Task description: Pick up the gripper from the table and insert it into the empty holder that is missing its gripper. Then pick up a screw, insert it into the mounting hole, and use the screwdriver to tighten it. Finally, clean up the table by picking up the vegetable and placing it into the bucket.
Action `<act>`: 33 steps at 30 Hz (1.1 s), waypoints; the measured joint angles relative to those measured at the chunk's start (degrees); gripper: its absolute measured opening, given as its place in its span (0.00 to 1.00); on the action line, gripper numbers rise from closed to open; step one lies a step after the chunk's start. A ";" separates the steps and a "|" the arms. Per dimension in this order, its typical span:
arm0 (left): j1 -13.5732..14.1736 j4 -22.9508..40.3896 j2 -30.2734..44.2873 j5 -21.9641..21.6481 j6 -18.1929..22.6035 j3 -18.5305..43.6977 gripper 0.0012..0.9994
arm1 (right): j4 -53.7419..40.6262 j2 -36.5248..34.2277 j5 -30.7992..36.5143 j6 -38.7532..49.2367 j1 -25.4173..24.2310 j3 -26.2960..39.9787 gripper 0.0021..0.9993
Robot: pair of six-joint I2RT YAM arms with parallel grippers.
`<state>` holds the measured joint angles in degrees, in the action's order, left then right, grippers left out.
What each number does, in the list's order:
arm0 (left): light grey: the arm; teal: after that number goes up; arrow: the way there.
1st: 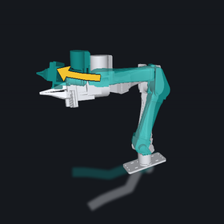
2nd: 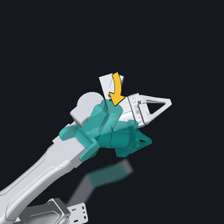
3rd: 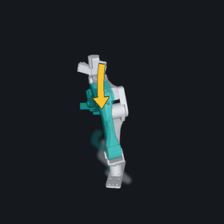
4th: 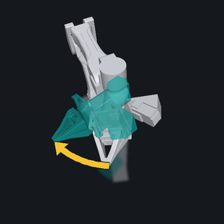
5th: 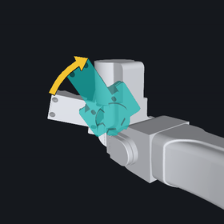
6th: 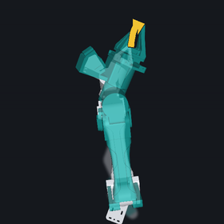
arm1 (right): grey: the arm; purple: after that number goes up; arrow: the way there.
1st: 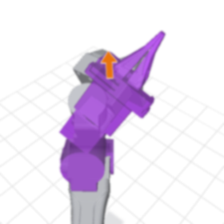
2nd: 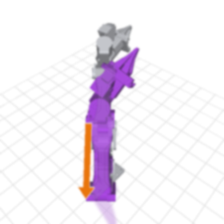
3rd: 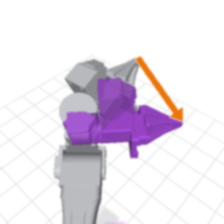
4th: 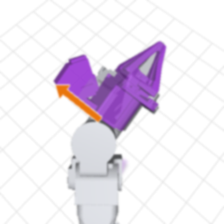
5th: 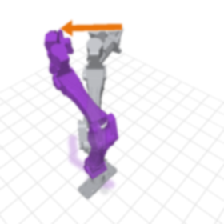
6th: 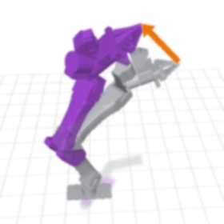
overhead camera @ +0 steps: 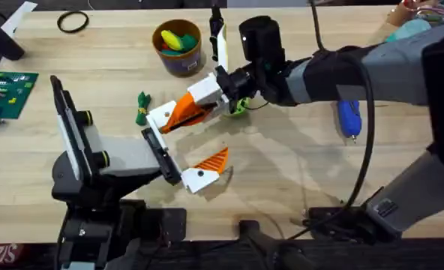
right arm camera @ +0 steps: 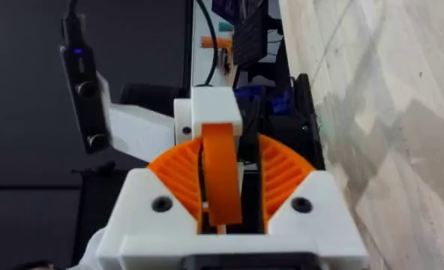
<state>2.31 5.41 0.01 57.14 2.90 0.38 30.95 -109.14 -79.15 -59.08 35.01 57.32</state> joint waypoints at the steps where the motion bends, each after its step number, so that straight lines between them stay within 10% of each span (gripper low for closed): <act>1: 0.00 -0.03 0.00 -0.08 0.13 0.00 0.99 | -0.13 0.00 0.24 -0.16 0.05 0.00 0.37; 8: 0.51 0.17 0.00 1.87 1.31 0.00 0.99 | -0.20 -1.21 2.45 -0.09 0.72 -0.02 0.99; 26: 0.87 0.56 -0.01 4.79 1.46 0.00 0.99 | -0.69 2.82 2.84 0.85 -2.38 -0.45 1.00; 33: 0.87 0.57 0.00 4.79 1.48 0.00 0.99 | -0.46 12.84 5.12 1.27 -5.98 -11.60 1.00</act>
<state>3.18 5.98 0.01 61.93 4.38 0.38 30.49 -96.31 -74.04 -57.81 29.02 45.72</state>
